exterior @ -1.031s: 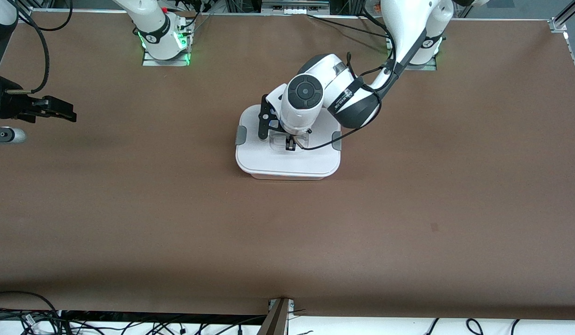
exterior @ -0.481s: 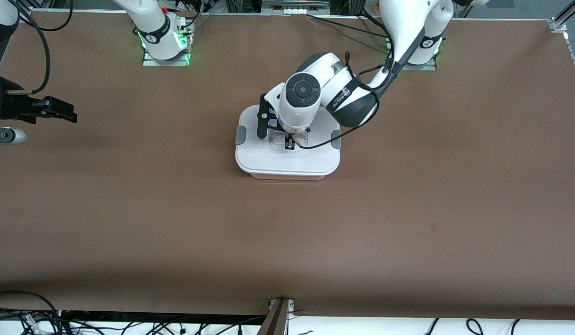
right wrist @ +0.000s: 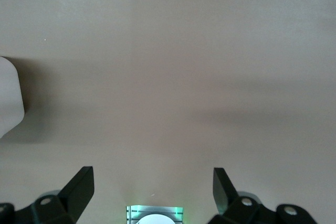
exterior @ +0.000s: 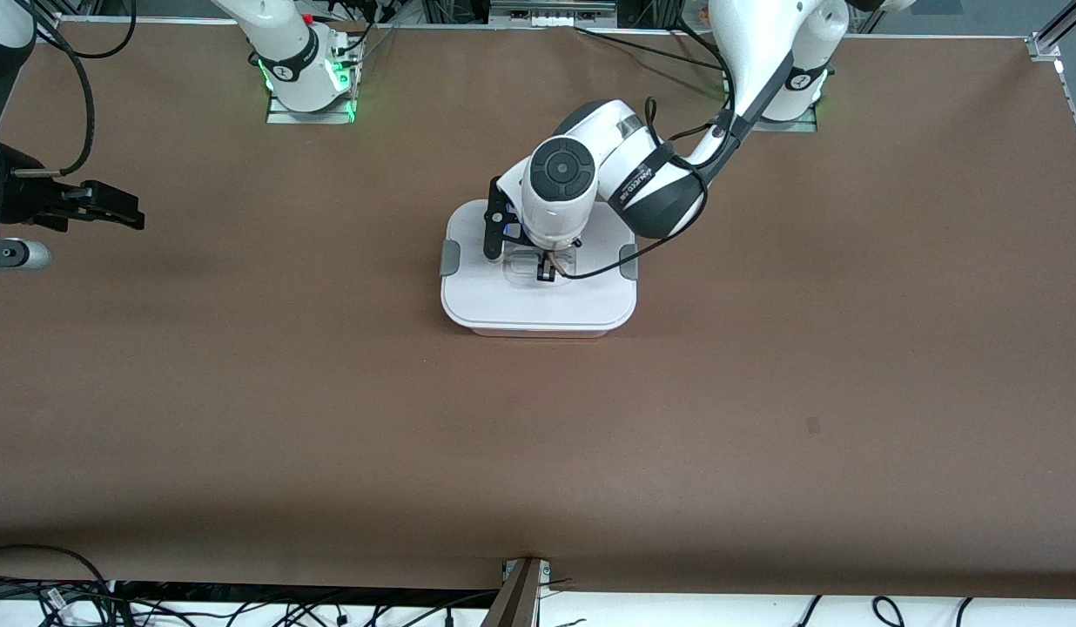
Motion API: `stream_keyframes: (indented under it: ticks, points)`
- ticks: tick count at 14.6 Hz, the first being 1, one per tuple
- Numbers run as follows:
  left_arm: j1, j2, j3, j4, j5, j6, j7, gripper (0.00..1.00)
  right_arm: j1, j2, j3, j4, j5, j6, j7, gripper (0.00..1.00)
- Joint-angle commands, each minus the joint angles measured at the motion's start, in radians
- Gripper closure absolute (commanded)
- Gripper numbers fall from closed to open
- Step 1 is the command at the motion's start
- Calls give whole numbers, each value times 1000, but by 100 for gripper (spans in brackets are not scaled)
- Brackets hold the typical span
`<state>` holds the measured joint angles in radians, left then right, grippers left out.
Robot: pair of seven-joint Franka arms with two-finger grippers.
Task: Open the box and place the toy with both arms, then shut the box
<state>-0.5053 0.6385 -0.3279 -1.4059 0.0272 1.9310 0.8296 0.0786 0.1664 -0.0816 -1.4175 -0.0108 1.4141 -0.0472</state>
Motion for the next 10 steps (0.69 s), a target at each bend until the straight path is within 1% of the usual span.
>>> stream_keyframes:
  ticks: [1,3,5,6,7,8,10]
  points:
    - [1,-34,3,-13,27,-13,-17,0,3,7,-3,15,8,0,-11,0]
    - [7,-61,6,-7,23,-32,-33,0,4,7,-3,15,8,0,-10,0]
    - [57,-106,-3,-4,13,-82,-70,0,4,8,-1,15,8,0,-10,0]
    - [66,-138,-3,-4,10,-104,-105,0,4,8,-1,15,8,2,-11,0]
    - [82,-167,0,-2,-19,-148,-189,0,4,10,-1,17,9,5,-11,0]
    - [114,-177,-3,11,-53,-186,-276,0,6,12,-1,17,9,9,-11,0]
    - [131,-196,6,22,-43,-210,-343,0,12,12,-1,17,8,9,-11,0]
